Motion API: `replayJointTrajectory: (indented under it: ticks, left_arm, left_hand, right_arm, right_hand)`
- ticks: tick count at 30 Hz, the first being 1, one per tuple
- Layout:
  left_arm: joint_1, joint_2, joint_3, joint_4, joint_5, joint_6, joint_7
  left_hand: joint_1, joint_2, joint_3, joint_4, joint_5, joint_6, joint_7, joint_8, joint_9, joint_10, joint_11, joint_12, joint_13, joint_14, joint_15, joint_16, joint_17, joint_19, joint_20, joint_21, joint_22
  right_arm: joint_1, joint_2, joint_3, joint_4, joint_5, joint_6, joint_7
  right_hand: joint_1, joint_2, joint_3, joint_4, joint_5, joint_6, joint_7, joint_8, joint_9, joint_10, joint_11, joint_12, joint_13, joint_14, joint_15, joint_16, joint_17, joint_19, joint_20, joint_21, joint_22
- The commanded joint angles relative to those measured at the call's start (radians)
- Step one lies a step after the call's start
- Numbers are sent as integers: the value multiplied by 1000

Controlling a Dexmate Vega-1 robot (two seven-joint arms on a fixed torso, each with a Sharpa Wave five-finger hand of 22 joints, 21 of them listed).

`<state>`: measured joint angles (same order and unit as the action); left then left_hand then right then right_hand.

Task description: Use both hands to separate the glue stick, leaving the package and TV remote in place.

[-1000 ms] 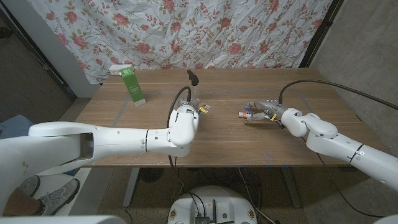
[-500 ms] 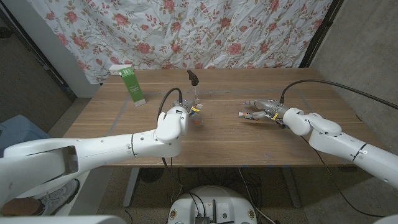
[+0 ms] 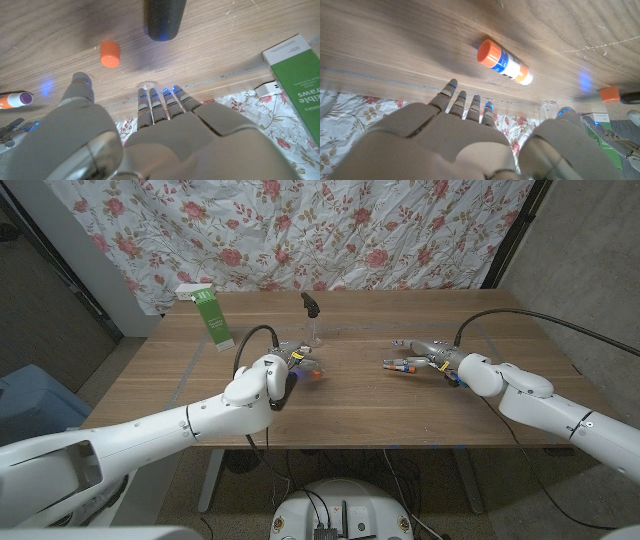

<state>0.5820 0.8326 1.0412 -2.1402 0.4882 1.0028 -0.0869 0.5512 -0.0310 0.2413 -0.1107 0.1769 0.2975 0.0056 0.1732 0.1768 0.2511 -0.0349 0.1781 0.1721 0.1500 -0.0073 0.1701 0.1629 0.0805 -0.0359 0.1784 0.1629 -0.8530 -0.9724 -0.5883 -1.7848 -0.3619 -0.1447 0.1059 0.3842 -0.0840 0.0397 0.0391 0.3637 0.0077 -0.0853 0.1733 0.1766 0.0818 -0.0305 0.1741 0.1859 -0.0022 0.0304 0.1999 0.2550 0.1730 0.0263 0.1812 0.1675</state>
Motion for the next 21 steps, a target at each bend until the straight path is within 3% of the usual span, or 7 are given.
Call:
replayJointTrajectory:
  ticks: [1, 9, 21]
  left_arm:
    - [175, 26, -226, 54, -164, -253, 146]
    - [237, 7, -325, 118, -254, -386, 209]
    - [271, -52, -409, 247, -342, -560, 307]
  left_hand:
    - [-28, 12, -3, 9, -2, -32, 13, -3, 0, -20, 25, 1, 2, -13, 8, 2, 3, -2, -24, 3, 3]
    - [-52, 35, 0, 20, -2, -60, 23, -4, 0, -35, 28, 0, 2, -23, 11, 2, 4, -3, -26, 4, 4]
    - [-62, 63, 11, 22, 0, -46, 36, 8, -1, -32, 27, 6, 2, -17, 14, 6, 4, 1, -26, 6, 3]
  right_arm:
    - [-23, 14, 32, 9, 86, 9, -54]
    - [-16, 39, 40, 29, 126, 12, -88]
    - [-4, 63, 37, 31, 144, -16, -130]
  right_hand:
    - [-20, 6, -4, 12, -5, -10, 0, -2, 3, -6, -1, 6, 2, -8, -6, 0, 1, 2, -10, 2, 1]
    - [-45, 18, -9, 26, -8, -7, 8, 5, 2, -3, -6, 10, 1, -6, -14, 4, -1, 10, -23, 6, 0]
    - [-97, 44, -20, 56, -16, 23, 14, 18, 0, 23, 1, 21, -1, 15, -23, 14, -6, 32, -30, 11, -1]
